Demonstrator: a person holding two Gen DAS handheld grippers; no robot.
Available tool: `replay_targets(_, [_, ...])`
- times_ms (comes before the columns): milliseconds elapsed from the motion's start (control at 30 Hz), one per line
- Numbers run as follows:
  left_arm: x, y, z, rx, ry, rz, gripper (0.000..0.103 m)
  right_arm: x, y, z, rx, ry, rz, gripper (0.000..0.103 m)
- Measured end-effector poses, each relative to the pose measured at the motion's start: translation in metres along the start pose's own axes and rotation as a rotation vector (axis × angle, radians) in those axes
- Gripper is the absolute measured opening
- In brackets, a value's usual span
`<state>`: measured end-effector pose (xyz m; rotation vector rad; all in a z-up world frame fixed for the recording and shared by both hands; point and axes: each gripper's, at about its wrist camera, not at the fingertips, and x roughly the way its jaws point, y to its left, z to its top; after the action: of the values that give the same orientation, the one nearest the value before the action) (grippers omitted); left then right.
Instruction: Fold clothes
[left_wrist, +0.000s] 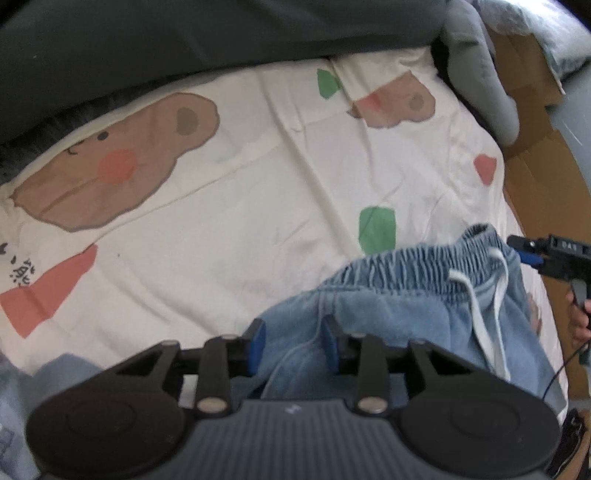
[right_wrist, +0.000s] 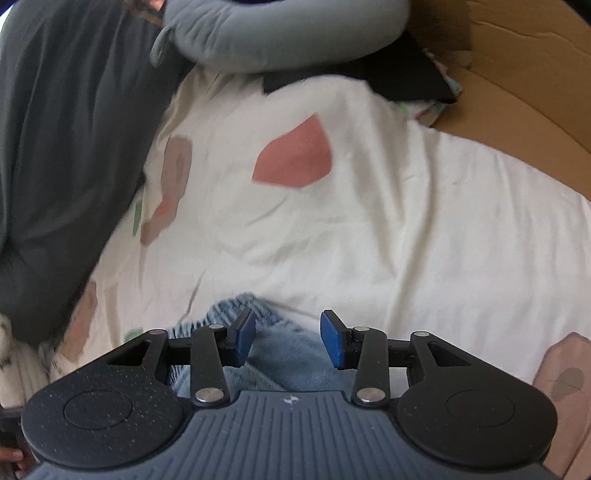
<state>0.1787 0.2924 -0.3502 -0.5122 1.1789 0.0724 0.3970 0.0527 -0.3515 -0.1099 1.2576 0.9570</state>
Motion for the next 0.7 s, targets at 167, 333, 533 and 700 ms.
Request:
replay_targets(167, [0.002, -0.006, -0.011, 0.064, -0.021, 0.05, 0.046, 0.003, 0.001, -0.013, -0.046, 0.011, -0.036, 0.058])
replay_targets(333, [0.004, -0.014, -0.017, 0.108, -0.035, 0.096, 0.052, 0.006, 0.003, -0.026, -0.091, 0.022, -0.072, 0.06])
replay_targets(533, [0.002, -0.029, -0.03, 0.138, -0.017, 0.042, 0.016, 0.011, 0.003, -0.047, -0.15, 0.057, -0.111, 0.057])
replay_targets(700, [0.009, -0.03, -0.041, 0.101, 0.04, -0.049, 0.011, 0.009, 0.004, -0.06, -0.206, 0.084, -0.15, 0.056])
